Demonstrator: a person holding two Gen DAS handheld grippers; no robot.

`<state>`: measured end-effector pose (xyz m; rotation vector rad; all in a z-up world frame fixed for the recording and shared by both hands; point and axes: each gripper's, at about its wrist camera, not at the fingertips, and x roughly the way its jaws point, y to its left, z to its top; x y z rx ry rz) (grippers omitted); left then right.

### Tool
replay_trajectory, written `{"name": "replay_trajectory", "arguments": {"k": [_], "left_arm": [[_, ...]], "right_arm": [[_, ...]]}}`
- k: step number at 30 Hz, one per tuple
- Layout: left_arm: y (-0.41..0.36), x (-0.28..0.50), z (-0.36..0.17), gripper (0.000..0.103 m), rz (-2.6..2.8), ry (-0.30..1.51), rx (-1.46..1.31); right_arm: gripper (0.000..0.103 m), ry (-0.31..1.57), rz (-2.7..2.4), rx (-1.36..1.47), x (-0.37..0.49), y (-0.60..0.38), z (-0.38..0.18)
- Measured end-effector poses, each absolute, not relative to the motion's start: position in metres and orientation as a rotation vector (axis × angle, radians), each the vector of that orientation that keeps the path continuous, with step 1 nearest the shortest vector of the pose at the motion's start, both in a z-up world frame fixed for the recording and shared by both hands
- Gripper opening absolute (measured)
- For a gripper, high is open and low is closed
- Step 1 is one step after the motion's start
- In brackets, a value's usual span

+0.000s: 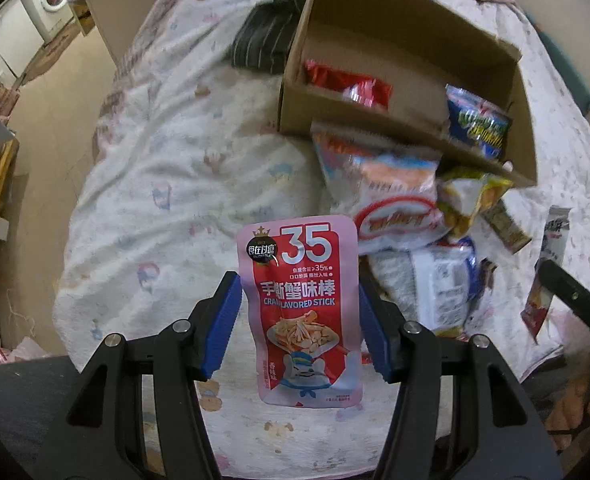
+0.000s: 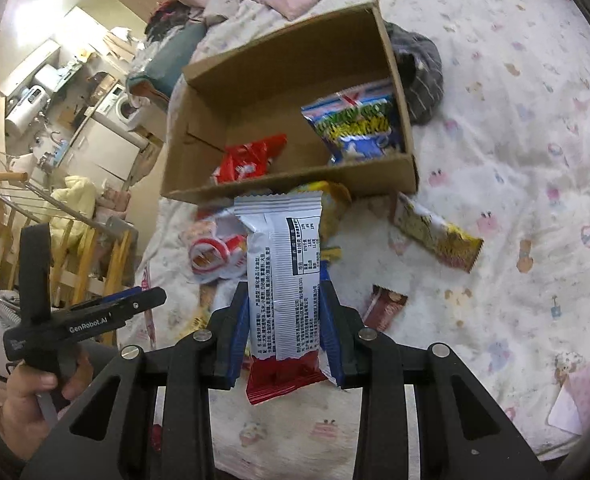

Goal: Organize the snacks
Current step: 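Place the pink pack in the box with the left tool while the right tool places the wafer bar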

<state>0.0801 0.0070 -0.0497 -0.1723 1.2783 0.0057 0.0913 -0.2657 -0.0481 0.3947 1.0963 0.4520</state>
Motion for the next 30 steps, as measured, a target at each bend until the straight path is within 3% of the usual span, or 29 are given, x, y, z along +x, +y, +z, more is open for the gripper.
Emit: {"name": "replay_trajectory", "arguments": {"k": [19, 30], "left_arm": [[-0.013, 0.185, 0.057, 0.054, -0.042, 1.047, 0.003], [-0.029, 0.223, 0.034, 0.054, -0.054, 0.952, 0.029]], "right_arm": [[0.035, 0.884, 0.453, 0.409, 0.174, -0.256, 0.044], [0.035, 0.911, 0.466, 0.457, 0.21, -0.257, 0.001]]}}
